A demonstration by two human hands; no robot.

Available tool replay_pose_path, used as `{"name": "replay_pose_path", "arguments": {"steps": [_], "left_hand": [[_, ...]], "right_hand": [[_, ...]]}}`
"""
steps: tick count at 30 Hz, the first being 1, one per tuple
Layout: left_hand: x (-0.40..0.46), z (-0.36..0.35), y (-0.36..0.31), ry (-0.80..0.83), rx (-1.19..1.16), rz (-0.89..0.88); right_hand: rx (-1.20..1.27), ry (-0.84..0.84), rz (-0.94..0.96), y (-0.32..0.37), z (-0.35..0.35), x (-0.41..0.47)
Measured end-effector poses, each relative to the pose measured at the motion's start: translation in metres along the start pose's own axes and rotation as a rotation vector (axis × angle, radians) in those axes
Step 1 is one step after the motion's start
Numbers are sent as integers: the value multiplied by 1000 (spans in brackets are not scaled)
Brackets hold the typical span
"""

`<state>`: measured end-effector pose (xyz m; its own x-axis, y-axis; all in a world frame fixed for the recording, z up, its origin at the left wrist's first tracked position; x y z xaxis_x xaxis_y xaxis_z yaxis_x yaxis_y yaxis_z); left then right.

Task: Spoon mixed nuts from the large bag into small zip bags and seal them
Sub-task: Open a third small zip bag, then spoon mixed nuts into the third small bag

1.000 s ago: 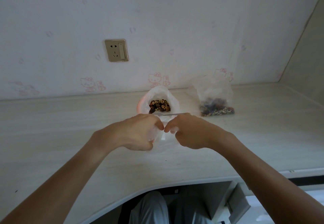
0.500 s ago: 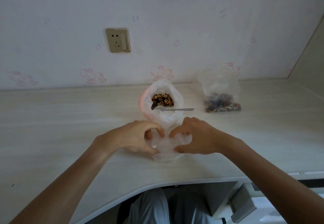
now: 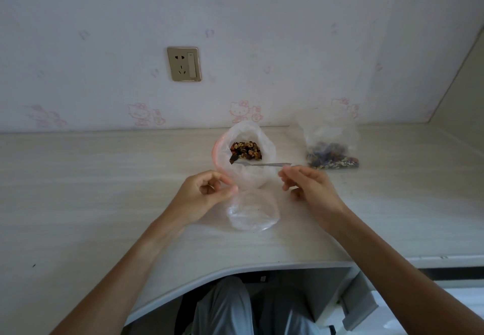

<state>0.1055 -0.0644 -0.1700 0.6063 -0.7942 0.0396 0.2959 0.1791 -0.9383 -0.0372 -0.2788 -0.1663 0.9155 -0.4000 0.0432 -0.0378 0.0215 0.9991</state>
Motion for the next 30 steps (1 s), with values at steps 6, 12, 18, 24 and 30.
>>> {"name": "replay_pose_path", "arguments": {"steps": [6, 12, 18, 24, 30], "left_hand": [[7, 46, 15, -316, -123, 54], [26, 59, 25, -479, -171, 100], [58, 57, 16, -474, -174, 69], [88, 43, 12, -335, -210, 109], [106, 29, 9, -307, -103, 79]], "right_hand": [[-66, -291, -75, -6, 35, 13], [-662, -258, -225, 3, 28, 51], [-447, -103, -255, -10, 16, 71], [161, -4, -173, -12, 0, 84], [114, 27, -68, -4, -15, 111]]}}
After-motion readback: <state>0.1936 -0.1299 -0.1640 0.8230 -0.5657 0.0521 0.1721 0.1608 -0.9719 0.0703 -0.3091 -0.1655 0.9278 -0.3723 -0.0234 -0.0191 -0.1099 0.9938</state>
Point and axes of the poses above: each hand's wrist, its own x-axis towards the middle knuckle, its own z-axis out of the back of the hand, y = z × x, the point moved 10 cm from there along x, towards the middle knuckle, and after that the axes turned 10 degrees about y, right-handed, at the moved point
